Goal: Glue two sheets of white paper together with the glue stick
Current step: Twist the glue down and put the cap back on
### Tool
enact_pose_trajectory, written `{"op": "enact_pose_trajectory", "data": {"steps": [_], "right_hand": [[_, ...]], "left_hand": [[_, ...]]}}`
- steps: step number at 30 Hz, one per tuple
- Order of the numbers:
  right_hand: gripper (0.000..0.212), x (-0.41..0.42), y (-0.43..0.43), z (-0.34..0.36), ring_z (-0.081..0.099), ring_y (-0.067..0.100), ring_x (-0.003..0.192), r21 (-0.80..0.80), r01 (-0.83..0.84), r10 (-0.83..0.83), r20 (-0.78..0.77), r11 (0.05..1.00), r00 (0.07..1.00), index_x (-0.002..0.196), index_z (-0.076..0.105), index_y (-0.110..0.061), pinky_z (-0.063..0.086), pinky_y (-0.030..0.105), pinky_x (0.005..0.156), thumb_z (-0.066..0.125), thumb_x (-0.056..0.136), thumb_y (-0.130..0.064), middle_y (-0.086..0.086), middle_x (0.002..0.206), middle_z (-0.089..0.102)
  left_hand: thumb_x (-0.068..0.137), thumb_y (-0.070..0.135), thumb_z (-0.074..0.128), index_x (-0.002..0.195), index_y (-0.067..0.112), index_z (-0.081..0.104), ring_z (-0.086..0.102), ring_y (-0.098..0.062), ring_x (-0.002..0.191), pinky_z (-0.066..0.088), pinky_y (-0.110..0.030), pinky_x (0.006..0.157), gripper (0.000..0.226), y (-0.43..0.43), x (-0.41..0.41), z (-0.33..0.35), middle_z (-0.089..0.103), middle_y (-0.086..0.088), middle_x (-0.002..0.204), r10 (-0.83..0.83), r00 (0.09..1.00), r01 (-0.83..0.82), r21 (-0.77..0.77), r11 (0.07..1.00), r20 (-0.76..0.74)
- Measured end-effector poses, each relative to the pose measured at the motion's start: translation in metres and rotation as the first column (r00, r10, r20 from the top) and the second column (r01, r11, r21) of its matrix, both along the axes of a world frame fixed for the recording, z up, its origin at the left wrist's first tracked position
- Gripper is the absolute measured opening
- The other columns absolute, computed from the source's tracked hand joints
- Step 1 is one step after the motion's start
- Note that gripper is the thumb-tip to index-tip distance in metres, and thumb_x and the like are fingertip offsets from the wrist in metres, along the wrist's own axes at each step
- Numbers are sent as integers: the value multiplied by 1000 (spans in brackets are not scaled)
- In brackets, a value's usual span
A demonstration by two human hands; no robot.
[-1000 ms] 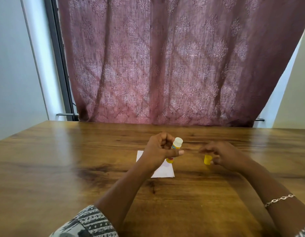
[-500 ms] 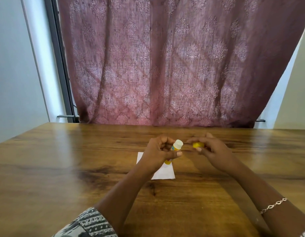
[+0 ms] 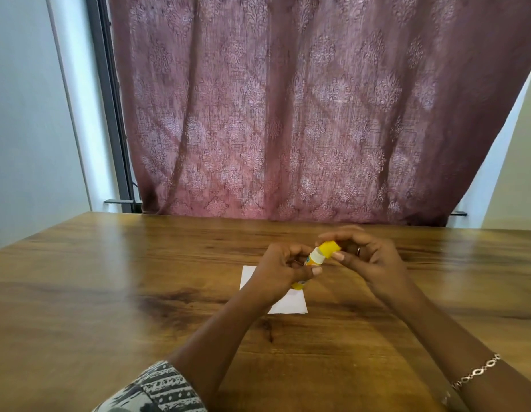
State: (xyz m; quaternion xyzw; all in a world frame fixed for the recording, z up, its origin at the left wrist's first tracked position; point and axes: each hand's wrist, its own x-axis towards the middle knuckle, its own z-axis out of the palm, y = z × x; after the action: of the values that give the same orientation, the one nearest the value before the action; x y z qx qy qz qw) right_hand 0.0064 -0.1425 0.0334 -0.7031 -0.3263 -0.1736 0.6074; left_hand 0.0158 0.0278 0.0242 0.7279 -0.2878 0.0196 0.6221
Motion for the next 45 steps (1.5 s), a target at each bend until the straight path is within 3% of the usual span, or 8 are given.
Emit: {"op": "enact_pose_trajectory", "data": {"steps": [3,18,22,25,29,32,35,45], "right_hand": [[23,1,-3,0,66,19,92,-16,-22,22,-2,1000,1000,91,69,-8,53,19,76,60,72,1,4,94,68],[25,1,-6,1,51,6,74,-446,281,-135,332,850,934,96,62,-29,37,12,65,51,75,-38,-4,80,53],[42,2,-3,1,51,3,66,-460,510,-258,506,727,823,87,65,-10,36,19,62,41,80,-44,-7,71,53],[58,1,1,0,60,27,60,-454,682,-353,614,573,706,74,62,-9,40,33,53,28,85,-55,7,67,62],[82,-1,1,-2,56,26,52,-477,776,-450,634,413,629,60,57,-14,28,27,44,3,79,-72,-5,52,44],[70,-2,0,-1,49,10,55,-478,658,-421,515,582,746,71,62,-16,29,20,48,22,76,-74,-11,54,44],[43,-4,2,1,55,2,73,-402,455,-305,384,794,872,95,65,-20,38,9,59,49,72,-52,-18,74,58],[47,-5,6,-3,46,11,51,-281,481,-417,261,830,871,66,60,-11,32,21,46,54,64,-57,9,51,54]], "left_hand": [[79,1,64,93,7,67,47,1,49,42,-11,51,15,1,0,0,59,-2,64,-4,1000,4,21,1000,13],[72,0,71,88,-1,69,48,5,45,38,-12,53,16,0,-3,2,58,19,45,91,980,-125,193,973,175],[68,5,75,89,4,70,47,3,43,39,-20,56,21,-7,-7,3,57,14,46,190,971,-212,149,966,148],[70,20,75,93,13,70,53,-9,63,39,-27,63,25,-11,-11,3,68,2,73,274,920,-346,252,904,279],[74,30,71,102,22,66,56,-15,83,32,-24,60,30,-12,-12,5,70,-1,94,297,870,-448,382,809,392],[71,26,74,101,22,69,62,-19,85,44,-30,71,30,-9,-9,5,73,-3,93,296,891,-410,329,851,345],[66,18,78,92,18,72,59,-9,63,48,-36,70,27,-5,-3,3,74,-6,83,291,922,-349,220,911,256],[61,16,81,90,9,71,63,-20,75,53,-43,76,31,-11,-5,-2,73,-11,86,275,931,-322,186,928,242]]}}
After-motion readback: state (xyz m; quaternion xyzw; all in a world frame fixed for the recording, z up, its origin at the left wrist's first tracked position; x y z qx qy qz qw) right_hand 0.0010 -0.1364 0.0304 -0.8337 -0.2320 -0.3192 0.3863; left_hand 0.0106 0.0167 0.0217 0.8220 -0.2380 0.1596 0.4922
